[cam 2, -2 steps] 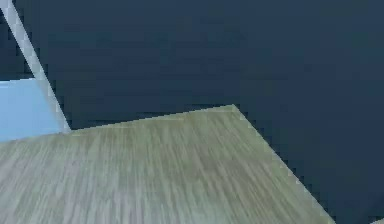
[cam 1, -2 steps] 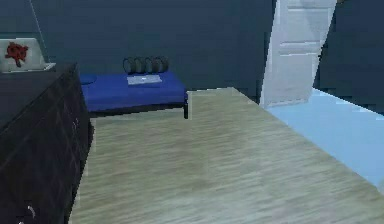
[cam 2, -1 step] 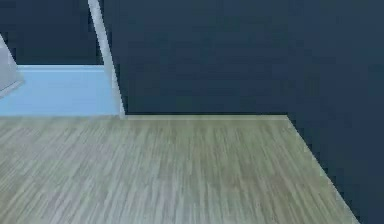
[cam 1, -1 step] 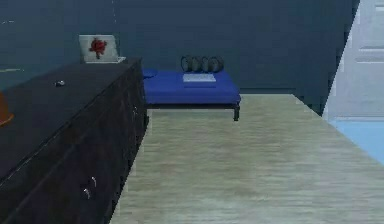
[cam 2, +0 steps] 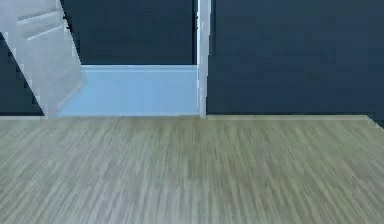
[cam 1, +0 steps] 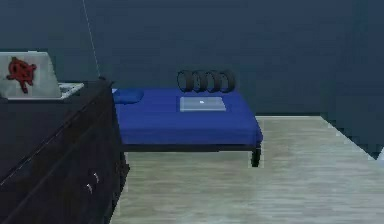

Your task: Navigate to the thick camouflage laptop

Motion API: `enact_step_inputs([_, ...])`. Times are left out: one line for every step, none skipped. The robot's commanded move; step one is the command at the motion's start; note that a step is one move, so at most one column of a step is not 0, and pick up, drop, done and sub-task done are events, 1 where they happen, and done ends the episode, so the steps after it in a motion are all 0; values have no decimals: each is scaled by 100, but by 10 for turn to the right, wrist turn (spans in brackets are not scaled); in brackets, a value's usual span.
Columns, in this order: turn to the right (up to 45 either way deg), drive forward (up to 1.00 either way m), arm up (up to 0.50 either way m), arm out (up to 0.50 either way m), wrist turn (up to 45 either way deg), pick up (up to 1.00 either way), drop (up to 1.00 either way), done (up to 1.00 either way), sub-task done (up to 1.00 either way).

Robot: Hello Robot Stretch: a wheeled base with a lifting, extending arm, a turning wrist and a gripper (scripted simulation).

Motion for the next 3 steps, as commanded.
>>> enact_step_inputs([0, 50, 0, 0, 0, 0, 0, 0, 0])
enact_step_inputs([-450, 0, 0, 0, 0, 0, 0, 0, 0])
enact_step_inputs([0, 0, 0, 0, 0, 0, 0, 100, 0])
